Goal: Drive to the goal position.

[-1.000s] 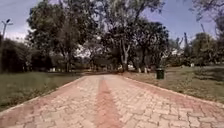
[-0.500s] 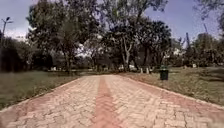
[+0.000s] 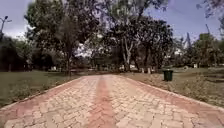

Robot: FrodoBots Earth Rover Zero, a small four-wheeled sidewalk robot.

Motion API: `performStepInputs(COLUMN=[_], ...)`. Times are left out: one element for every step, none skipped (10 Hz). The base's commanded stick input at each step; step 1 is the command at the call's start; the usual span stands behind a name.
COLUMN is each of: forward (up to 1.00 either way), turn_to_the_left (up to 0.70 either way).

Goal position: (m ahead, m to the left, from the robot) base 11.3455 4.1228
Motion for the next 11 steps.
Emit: performStepInputs(forward=[0.70,0.70,0.70,0.70,0.70,0.70,0.70,0.70,0.70,0.70,0.70], turn_to_the_left=[0.00,0.00,0.00,0.05,0.10,0.22,0.35,0.16,0.00,0.00,0.00])
